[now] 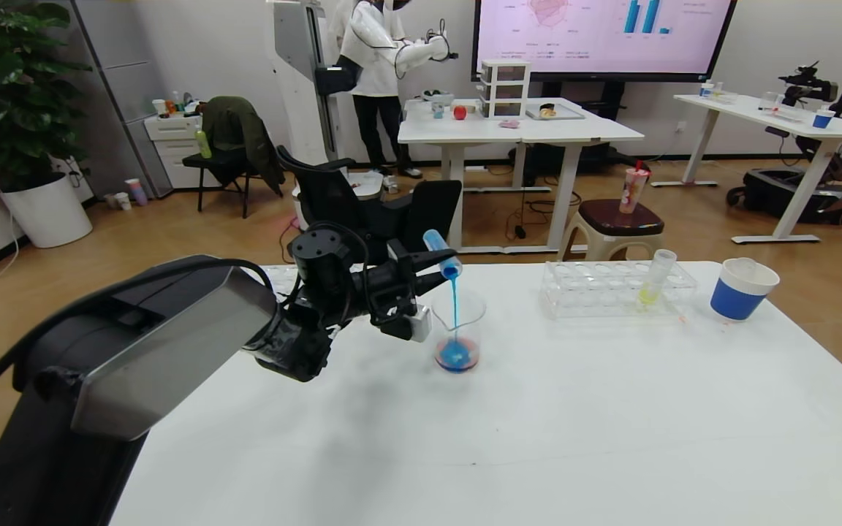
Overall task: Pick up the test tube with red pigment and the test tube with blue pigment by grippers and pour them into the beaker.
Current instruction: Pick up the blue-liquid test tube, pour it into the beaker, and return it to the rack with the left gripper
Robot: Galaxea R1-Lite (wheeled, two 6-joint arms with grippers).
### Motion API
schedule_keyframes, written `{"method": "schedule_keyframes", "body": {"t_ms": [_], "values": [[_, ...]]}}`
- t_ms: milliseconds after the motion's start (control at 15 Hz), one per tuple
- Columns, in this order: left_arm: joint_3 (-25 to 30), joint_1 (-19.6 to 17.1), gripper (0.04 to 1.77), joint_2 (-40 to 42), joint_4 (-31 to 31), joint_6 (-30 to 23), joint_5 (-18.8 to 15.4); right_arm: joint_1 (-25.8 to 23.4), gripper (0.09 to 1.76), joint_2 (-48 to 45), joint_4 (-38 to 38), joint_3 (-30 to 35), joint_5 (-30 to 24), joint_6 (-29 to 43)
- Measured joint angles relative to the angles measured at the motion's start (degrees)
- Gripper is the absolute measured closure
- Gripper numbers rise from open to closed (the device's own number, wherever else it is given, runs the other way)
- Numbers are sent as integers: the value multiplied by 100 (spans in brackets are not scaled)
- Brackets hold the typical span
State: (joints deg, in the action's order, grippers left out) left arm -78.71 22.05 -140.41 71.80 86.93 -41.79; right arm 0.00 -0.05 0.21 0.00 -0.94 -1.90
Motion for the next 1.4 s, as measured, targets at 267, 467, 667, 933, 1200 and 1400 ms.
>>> {"method": "schedule_keyframes", "body": {"t_ms": [267, 467, 667, 933, 1200, 1400], "values": [[24, 0, 130, 2, -9, 490, 4, 0, 11, 0, -2, 0, 0, 0], [94, 27, 130, 22, -4, 872, 4, 0, 11, 0, 0, 0, 1, 0], [212, 35, 130, 30, 18, 1147, 0, 0, 11, 0, -2, 0, 0, 0], [247, 57, 130, 69, 16, 1145, -10, 0, 11, 0, -2, 0, 0, 0], [258, 116, 130, 213, 11, 317, 39, 0, 11, 0, -2, 0, 0, 1], [399, 324, 130, 435, 286, -1508, 1012, 0, 11, 0, 0, 0, 0, 0]]}}
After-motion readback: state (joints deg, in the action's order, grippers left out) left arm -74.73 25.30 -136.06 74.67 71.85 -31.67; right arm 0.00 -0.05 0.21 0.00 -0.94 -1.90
